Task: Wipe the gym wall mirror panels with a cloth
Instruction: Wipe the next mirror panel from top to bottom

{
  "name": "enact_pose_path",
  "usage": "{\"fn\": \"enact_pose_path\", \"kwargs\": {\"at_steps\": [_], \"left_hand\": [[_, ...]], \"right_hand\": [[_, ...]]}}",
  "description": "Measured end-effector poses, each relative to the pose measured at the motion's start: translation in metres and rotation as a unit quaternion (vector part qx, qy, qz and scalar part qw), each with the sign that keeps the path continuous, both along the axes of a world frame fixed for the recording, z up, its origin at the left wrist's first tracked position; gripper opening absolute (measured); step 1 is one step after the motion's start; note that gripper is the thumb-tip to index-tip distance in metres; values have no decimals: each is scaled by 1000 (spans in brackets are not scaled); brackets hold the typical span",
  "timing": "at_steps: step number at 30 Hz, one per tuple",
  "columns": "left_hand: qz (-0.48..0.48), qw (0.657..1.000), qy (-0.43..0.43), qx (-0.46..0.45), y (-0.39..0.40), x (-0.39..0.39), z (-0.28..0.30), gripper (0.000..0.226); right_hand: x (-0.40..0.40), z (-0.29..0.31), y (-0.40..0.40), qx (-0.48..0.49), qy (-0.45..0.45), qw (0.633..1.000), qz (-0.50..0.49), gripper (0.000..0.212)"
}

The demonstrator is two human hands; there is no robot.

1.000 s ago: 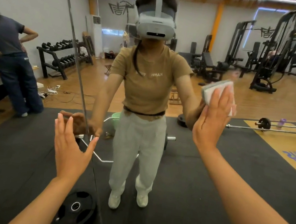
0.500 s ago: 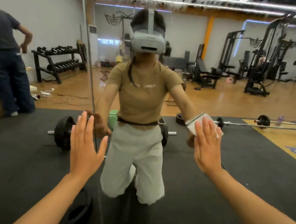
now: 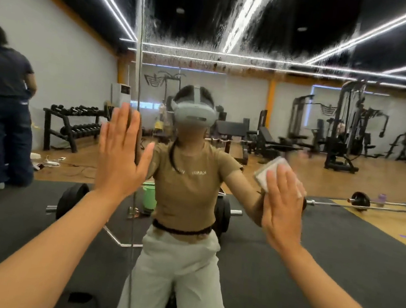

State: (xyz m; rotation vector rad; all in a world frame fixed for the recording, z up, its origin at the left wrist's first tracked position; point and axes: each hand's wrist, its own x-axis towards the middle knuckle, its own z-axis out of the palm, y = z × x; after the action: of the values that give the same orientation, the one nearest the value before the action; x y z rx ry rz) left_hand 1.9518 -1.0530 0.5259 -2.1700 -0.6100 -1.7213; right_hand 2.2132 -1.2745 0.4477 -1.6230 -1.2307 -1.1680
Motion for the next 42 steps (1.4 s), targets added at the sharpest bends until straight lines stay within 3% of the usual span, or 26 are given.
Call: {"fn": "enact_pose_path", "kwargs": {"at_steps": [3, 6, 9, 14, 17, 20, 24, 27, 29, 33, 39, 42], "left_hand": [[3, 1000, -5, 11, 2, 1, -1, 70], [8, 1000, -10, 13, 2, 1, 0, 71], [13, 1000, -11, 17, 1, 2, 1, 71], [4, 1000, -17, 21, 1, 3, 1, 71], [6, 1000, -8, 24, 2, 1, 1, 72], [3, 1000, -6, 17, 3, 0, 2, 73], [-2, 1000, -6, 25, 3, 0, 1, 72], [1, 1000, -5, 26, 4, 0, 0, 72], [3, 1000, 0, 24, 5, -1, 1, 72], [6, 1000, 6, 16, 6, -1, 0, 72], [-3, 1000, 11, 11, 6, -1, 1, 73], [0, 1000, 22, 12, 6, -3, 1, 73]], "right_hand": [[1, -88, -20, -74, -9, 997, -3, 53], [11, -89, -33, -118, -55, 992, -2, 51], [19, -7, -27, -113, -106, 988, 14, 61], [7, 171, 1, 1, -57, 998, -9, 54], [-3, 211, 15, 36, -23, 999, -16, 56], [-17, 173, 23, 35, -45, 998, -7, 56], [-27, 36, 26, -65, -131, 989, 24, 58], [-25, -53, 18, -172, -230, 958, 5, 67], [-19, -68, 11, -219, -277, 936, -11, 70], [-16, -11, 8, -264, -327, 907, 17, 71], [-41, 181, 53, -46, -175, 983, -8, 61], [-64, 219, 67, -4, -122, 992, 1, 60]]}}
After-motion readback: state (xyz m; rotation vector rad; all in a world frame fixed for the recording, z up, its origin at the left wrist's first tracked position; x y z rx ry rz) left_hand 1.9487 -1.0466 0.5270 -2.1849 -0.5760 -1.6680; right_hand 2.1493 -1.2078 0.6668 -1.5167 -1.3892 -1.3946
